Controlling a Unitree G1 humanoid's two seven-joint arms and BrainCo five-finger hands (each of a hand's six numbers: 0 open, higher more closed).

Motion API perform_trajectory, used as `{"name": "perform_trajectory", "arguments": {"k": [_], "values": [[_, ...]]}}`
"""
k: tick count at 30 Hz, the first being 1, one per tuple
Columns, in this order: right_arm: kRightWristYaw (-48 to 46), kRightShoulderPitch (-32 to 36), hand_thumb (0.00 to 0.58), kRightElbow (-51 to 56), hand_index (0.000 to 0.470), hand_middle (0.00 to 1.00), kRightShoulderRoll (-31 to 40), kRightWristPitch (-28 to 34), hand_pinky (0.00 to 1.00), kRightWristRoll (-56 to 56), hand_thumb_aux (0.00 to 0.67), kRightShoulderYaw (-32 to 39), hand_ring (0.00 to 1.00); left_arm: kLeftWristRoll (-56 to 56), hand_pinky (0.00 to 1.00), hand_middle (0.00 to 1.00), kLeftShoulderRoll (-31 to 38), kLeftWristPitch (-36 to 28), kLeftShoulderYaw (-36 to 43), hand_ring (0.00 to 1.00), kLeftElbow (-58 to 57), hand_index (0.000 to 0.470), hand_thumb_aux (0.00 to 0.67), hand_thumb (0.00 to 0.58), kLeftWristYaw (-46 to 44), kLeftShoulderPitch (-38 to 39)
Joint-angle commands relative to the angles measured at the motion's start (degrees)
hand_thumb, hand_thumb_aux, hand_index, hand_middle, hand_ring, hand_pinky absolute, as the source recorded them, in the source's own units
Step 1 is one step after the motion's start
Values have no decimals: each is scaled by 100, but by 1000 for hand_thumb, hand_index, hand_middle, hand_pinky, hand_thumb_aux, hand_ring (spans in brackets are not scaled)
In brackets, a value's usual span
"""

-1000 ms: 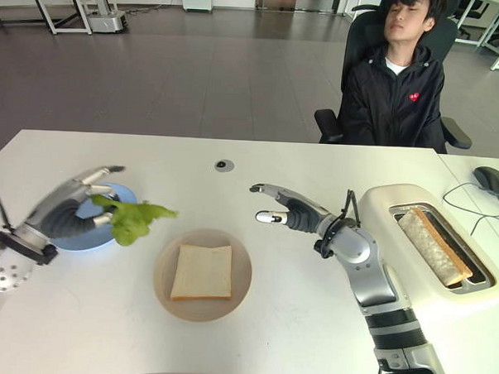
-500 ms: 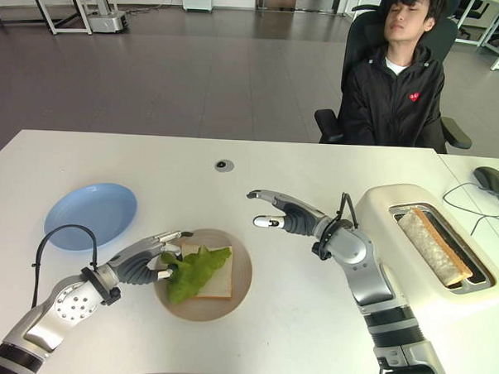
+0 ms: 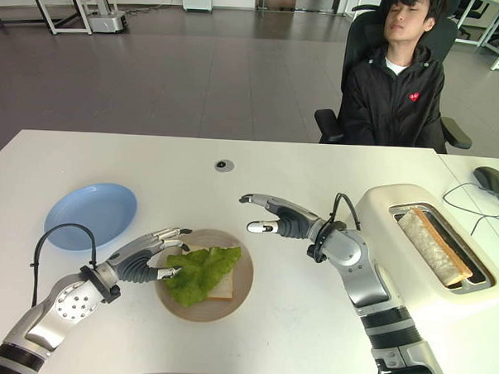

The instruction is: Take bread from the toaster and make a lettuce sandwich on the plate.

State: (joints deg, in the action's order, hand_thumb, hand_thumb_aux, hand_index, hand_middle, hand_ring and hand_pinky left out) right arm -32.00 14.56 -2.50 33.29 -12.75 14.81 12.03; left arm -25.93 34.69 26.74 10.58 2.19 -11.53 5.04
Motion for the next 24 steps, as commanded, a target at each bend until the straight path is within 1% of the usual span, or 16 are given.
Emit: {"name": "perform_trajectory", "arguments": {"k": [1, 2, 3, 4, 6, 9, 11, 13, 15, 17, 22, 23, 24], "values": [[-113, -225, 0, -662, 0, 0, 330, -95, 0, -35, 0, -282, 0, 3, 0, 0, 46, -85, -200, 0, 279, 253, 360, 456, -20, 120], [-149, -373, 0, -1102, 0, 0, 557, -76, 0, -98, 0, -637, 0, 91, 0, 0, -7, -63, -246, 0, 367, 247, 352, 449, -6, 128], [-238, -548, 0, -1602, 0, 0, 819, -7, 0, -272, 0, -1152, 0, 241, 0, 0, -106, -18, -288, 0, 463, 147, 210, 307, 24, 133], [-349, -705, 0, -2020, 0, 0, 1074, 45, 0, -470, 0, -1733, 0, 341, 0, 0, -222, 8, -331, 0, 558, 0, 0, 0, 92, 134], [-538, -1002, 0, -2394, 0, 0, 1521, -4, 0, -689, 0, -2972, 0, 377, 0, 0, -456, 13, -353, 0, 630, 0, 0, 0, 277, 60], [-996, -1698, 0, -2230, 0, 0, 2038, -446, 0, -654, 0, -4560, 0, 358, 0, 0, -669, 49, -303, 0, 601, 0, 0, 0, 384, -82], [-1294, -2250, 0, -2000, 0, 0, 2247, -747, 0, -394, 0, -5291, 0, 356, 0, 0, -713, 68, -317, 0, 572, 0, 0, 0, 390, -145], [-1437, -2681, 0, -1700, 0, 0, 2363, -821, 0, -54, 0, -5792, 0, 370, 0, 0, -743, 92, -327, 0, 526, 0, 0, 0, 388, -194], [-1425, -3006, 0, -1354, 0, 0, 2421, -741, 0, 366, 0, -6081, 0, 254, 0, 0, -743, 126, -330, 0, 461, 0, 0, 0, 439, -248], [-1323, -3154, 0, -1109, 0, 0, 2461, -525, 0, 690, 0, -6189, 0, 107, 0, 0, -719, 176, -369, 0, 345, 0, 0, 0, 531, -343], [-1104, -3264, 0, -927, 0, 0, 2451, -107, 0, 1045, 0, -5988, 0, 130, 0, 0, -700, 247, -618, 0, 297, 0, 0, 0, 723, -422], [-1075, -3258, 0, -872, 0, 0, 2469, -45, 0, 1092, 0, -5856, 0, 113, 0, 0, -688, 253, -664, 0, 315, 0, 0, 0, 757, -399], [-1057, -3245, 75, -847, 31, 0, 2478, 0, 0, 1102, 45, -5714, 0, 56, 0, 0, -665, 256, -704, 0, 323, 0, 0, 0, 799, -376]]}}
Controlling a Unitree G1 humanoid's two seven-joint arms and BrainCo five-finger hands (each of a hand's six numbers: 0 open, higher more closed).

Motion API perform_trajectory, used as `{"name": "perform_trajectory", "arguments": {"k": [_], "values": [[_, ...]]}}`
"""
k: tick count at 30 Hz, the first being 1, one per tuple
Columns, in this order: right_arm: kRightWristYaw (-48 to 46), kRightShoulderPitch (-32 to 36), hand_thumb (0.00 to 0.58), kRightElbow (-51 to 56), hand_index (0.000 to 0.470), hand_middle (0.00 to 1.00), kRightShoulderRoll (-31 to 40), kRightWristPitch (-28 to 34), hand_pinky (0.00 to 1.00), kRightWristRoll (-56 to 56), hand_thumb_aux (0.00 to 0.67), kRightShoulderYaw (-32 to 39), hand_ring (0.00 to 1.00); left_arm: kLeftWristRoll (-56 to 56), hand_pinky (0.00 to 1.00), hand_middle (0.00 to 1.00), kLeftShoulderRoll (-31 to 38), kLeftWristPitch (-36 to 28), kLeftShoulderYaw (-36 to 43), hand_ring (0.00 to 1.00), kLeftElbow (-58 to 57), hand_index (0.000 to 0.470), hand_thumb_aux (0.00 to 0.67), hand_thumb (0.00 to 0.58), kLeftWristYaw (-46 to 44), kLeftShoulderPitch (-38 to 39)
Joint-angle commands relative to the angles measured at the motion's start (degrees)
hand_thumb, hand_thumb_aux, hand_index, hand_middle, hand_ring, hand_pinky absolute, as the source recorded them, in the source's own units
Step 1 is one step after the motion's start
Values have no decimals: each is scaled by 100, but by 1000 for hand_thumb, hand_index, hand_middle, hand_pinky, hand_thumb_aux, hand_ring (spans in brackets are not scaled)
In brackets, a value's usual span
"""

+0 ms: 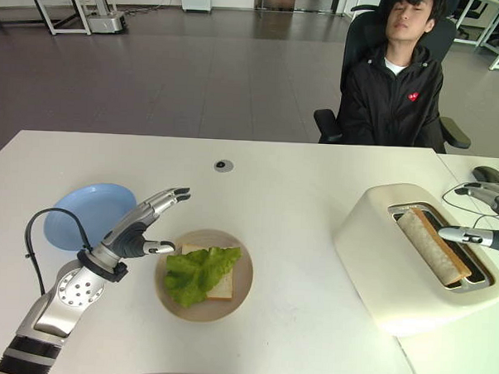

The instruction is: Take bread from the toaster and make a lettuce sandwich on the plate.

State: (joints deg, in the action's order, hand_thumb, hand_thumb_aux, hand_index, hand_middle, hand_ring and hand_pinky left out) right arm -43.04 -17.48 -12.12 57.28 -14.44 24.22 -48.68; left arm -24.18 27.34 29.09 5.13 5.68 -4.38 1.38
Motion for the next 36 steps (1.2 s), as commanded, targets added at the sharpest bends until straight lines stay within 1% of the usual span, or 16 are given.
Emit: {"name": "perform_trajectory", "arguments": {"k": [1, 2, 3, 4, 8, 10, 11, 12, 13, 14, 15, 20, 27, 30, 33, 36], "values": [[58, -32, 237, 111, 109, 0, 81, 200, 0, 156, 155, 484, 0, -202, 0, 0, 99, 28, -191, 0, -30, 0, 0, 0, 128, 6], [66, -30, 408, 77, 214, 0, 66, 235, 0, 138, 305, 619, 0, -303, 0, 0, 125, 41, -213, 0, -50, 0, 0, 0, 178, 10], [72, -30, 441, 52, 240, 0, 55, 264, 0, 124, 342, 723, 0, -361, 0, 0, 142, 55, -222, 0, -69, 0, 0, 0, 212, 7], [81, -31, 460, 41, 256, 0, 53, 294, 0, 114, 365, 813, 0, -410, 0, 0, 152, 72, -235, 0, -73, 0, 0, 0, 246, 8], [136, 36, 476, 136, 271, 0, 94, 441, 0, 132, 386, 1255, 0, -502, 0, 0, 198, 123, -319, 0, -74, 0, 0, 0, 350, 55], [185, 95, 511, 191, 308, 0, 107, 499, 0, 124, 439, 1454, 0, -545, 0, 0, 214, 143, -332, 0, -94, 0, 0, 0, 377, 44], [224, 141, 542, 193, 350, 0, 107, 516, 0, 103, 499, 1528, 0, -559, 0, 0, 220, 161, -337, 0, -126, 0, 0, 0, 392, 35], [255, 174, 561, 177, 385, 0, 117, 522, 0, 75, 549, 1582, 0, -572, 0, 0, 225, 176, -340, 0, -152, 0, 0, 0, 408, 29], [269, 199, 563, 144, 389, 0, 126, 514, 0, 40, 554, 1633, 0, -584, 0, 0, 229, 194, -346, 0, -177, 0, 0, 0, 425, 28], [289, 209, 572, 111, 417, 0, 134, 498, 0, 3, 594, 1661, 0, -594, 0, 0, 234, 209, -350, 0, -194, 0, 0, 0, 440, 27], [320, 212, 580, 72, 470, 0, 136, 478, 0, -32, 670, 1661, 0, -609, 0, 0, 240, 220, -350, 0, -210, 0, 0, 0, 456, 26], [520, 399, 580, -133, 470, 0, 188, 472, 0, -224, 670, 1447, 0, -691, 0, 0, 260, 213, -367, 0, -202, 0, 0, 0, 521, 79], [584, 747, 580, -161, 470, 0, 376, 510, 0, -561, 670, 800, 0, -731, 0, 0, 268, 175, -393, 0, -158, 0, 0, 0, 556, 84], [545, 1089, 580, -126, 470, 0, 501, 330, 0, -1030, 670, 640, 0, -732, 0, 0, 270, 151, -421, 0, -160, 0, 0, 0, 574, 56], [390, 1280, 580, -240, 470, 0, 562, 259, 0, -1509, 670, 443, 0, -736, 0, 0, 277, 159, -436, 0, -186, 0, 0, 0, 607, 54], [251, 1574, 580, -379, 470, 0, 666, 198, 0, -2093, 670, 477, 0, -704, 0, 0, 302, 178, -488, 0, -183, 0, 0, 0, 642, 44]]}}
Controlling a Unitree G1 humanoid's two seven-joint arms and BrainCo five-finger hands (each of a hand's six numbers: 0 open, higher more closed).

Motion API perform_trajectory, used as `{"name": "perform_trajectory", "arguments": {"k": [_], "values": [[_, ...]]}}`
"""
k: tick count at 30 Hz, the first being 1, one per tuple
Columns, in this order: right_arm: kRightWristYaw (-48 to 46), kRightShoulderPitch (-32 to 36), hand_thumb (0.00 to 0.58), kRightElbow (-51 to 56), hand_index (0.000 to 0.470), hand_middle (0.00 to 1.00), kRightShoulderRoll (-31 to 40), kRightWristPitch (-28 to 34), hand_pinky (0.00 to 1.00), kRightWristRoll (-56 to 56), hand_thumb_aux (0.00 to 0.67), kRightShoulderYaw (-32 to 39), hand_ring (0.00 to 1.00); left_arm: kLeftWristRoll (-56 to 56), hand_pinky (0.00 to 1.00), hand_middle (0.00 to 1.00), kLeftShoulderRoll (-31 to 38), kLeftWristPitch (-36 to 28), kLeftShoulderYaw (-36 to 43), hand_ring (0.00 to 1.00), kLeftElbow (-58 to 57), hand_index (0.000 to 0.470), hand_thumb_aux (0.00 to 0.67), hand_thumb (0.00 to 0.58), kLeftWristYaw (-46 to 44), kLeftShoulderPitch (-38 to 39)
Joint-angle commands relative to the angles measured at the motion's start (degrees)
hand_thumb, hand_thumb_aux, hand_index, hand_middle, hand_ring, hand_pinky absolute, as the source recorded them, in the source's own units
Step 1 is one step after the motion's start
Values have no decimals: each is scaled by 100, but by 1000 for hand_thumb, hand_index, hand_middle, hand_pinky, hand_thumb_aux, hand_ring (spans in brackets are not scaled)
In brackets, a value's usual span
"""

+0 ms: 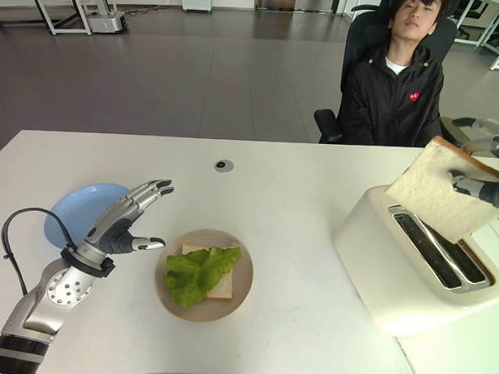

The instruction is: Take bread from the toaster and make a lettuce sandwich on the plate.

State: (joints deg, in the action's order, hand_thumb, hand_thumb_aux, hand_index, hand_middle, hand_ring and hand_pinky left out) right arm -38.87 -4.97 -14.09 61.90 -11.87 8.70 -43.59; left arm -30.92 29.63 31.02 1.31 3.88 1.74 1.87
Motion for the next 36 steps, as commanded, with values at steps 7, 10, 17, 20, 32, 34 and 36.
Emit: {"name": "perform_trajectory", "arguments": {"k": [7, 10, 17, 20, 32, 34, 36], "values": [[-50, 2042, 580, -1161, 470, 0, -232, 1064, 0, -2352, 670, 2128, 0, -66, 0, 0, 110, 52, -256, 0, 122, 0, 0, 0, 135, 66], [-104, 2512, 580, -1558, 470, 0, -682, 1800, 0, -2944, 670, 3164, 0, -129, 0, 0, 178, 149, -353, 0, 211, 0, 0, 0, 228, 69], [-217, 3119, 580, -554, 470, 0, -2569, 2502, 0, -2097, 670, 6106, 0, -38, 0, 0, 248, 383, -646, 0, 413, 0, 0, 0, 325, 213], [-431, 3252, 580, 307, 470, 0, -3140, 2235, 0, -1534, 670, 6905, 0, -22, 0, 0, 237, 448, -627, 0, 448, 0, 0, 0, 296, 227], [-730, 3375, 580, 1713, 470, 0, -3683, 1374, 0, -491, 670, 7294, 0, -175, 0, 0, 357, 639, -610, 0, 831, 0, 0, 0, 103, 450], [-665, 3361, 580, 1824, 470, 0, -3733, 1283, 0, -296, 670, 7315, 0, -144, 0, 0, 470, 794, -510, 0, 885, 0, 0, 0, -56, 527], [-663, 3333, 580, 1914, 464, 0, -3782, 1225, 0, -173, 662, 7338, 0, -122, 0, 0, 630, 1001, -367, 0, 948, 0, 0, 0, -299, 679]]}}
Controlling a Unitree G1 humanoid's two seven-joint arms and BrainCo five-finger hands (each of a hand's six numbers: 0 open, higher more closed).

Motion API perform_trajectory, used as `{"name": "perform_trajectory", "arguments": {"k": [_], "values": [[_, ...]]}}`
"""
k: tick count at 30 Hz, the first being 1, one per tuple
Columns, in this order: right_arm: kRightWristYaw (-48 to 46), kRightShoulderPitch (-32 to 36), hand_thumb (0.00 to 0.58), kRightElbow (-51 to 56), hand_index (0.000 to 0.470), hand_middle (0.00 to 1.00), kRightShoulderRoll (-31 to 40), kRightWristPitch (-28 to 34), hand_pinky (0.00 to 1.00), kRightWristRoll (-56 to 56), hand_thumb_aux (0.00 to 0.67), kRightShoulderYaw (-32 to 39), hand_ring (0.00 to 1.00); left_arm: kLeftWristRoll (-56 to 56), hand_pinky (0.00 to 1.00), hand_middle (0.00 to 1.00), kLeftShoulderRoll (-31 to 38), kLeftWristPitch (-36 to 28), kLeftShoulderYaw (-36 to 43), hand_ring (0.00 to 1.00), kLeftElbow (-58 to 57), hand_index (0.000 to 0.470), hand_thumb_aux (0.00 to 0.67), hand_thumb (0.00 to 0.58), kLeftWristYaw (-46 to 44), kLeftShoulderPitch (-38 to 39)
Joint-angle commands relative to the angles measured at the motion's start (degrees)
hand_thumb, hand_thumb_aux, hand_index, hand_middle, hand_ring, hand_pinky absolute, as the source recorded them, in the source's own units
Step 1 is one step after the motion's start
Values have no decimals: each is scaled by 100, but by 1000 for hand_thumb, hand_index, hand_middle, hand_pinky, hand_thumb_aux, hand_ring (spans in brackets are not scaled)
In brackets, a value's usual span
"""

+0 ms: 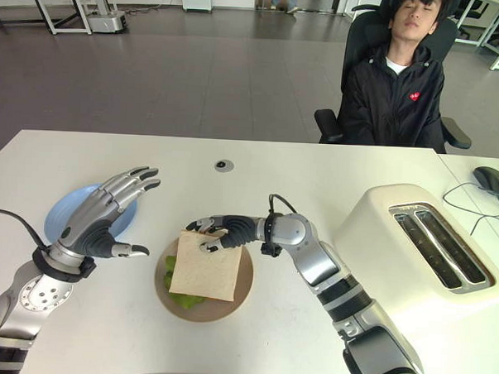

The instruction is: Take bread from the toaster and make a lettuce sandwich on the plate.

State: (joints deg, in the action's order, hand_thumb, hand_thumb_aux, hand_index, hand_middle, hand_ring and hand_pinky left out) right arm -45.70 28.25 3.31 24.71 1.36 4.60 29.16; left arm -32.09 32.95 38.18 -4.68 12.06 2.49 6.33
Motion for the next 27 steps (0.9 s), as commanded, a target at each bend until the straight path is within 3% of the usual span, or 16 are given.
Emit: {"name": "perform_trajectory", "arguments": {"k": [1, 4, 6, 12, 23, 26, 27], "values": [[25, 0, 579, 220, 448, 0, -85, -128, 0, 291, 638, 72, 0, 22, 0, 0, 379, 381, 317, 0, 165, 0, 0, 0, -513, 324], [63, -20, 576, 420, 433, 0, -145, -200, 0, 486, 617, 116, 0, 112, 0, 0, 601, 577, 540, 0, 406, 0, 0, 0, -931, 635], [60, -45, 557, 507, 376, 0, -161, -222, 0, 587, 536, 131, 0, 74, 0, 0, 700, 605, 611, 0, 621, 0, 0, 0, -1177, 847], [-13, 42, 564, 825, 393, 0, -234, -331, 0, 693, 560, 95, 0, -130, 0, 0, 939, 497, 618, 0, 766, 0, 0, 0, -1679, 1299], [-54, 45, 569, 834, 405, 0, -338, -342, 0, 744, 578, 54, 0, -1415, 0, 0, 733, 293, 1245, 0, -21, 0, 0, 0, -1537, 723], [-63, 24, 553, 794, 369, 0, -357, -332, 0, 759, 525, 28, 0, -1708, 0, 0, 827, 159, 1265, 0, -187, 0, 0, 0, -1448, 722], [-41, 28, 516, 776, 313, 0, -352, -332, 0, 758, 447, -10, 0, -1797, 0, 0, 864, 103, 1261, 0, -218, 0, 0, 0, -1439, 738]]}}
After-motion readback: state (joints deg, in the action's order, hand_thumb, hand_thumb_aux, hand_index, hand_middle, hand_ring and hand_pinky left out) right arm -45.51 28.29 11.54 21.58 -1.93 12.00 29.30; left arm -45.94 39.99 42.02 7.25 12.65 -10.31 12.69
